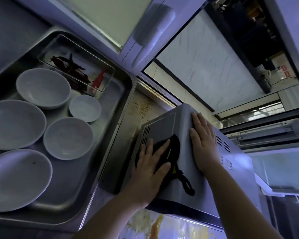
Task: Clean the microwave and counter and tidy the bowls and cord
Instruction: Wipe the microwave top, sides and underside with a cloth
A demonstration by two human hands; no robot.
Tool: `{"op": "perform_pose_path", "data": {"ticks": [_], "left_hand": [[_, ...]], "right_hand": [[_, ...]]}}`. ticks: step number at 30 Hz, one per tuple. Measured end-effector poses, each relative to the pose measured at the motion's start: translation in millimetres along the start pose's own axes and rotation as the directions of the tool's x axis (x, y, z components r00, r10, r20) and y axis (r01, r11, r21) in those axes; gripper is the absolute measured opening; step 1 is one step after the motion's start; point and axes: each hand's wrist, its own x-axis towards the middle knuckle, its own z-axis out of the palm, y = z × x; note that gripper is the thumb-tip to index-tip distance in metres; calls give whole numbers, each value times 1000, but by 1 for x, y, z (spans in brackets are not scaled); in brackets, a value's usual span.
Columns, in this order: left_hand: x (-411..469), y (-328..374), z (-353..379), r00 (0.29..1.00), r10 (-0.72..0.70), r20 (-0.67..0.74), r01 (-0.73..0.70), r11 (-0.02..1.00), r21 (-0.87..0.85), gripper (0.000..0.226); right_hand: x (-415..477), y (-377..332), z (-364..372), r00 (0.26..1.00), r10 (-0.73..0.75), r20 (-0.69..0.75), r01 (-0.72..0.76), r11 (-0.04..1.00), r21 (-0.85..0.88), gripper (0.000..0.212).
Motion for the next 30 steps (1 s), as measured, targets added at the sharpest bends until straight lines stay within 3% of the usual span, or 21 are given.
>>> {"op": "perform_pose_path", "data": {"ticks": [5, 13, 18, 23, 30], "left_hand": [[65, -2, -3, 1000, 5, -27, -5, 1000, 2, 51], [165, -18, -6, 999, -41, -36, 43, 996, 74, 67], [118, -11, -7, 999, -42, 20, 41, 998, 42, 60], [26, -21, -3, 999, 42, 29, -43, 999, 12, 53], [-41, -11, 1, 999, -17, 28, 16, 1000, 17, 55]], "right_hand": [[0, 0, 0, 1000, 1, 6, -1, 1000, -25, 60], [1, 2, 0, 1000, -2, -9, 1, 1000, -22, 59], [1, 0, 0, 1000, 9, -15, -9, 1000, 0, 58], [0, 0, 0, 1000, 10, -16, -10, 1000, 3, 59], [-3, -5, -2, 1000, 2, -25, -2, 1000, -16, 61]]}}
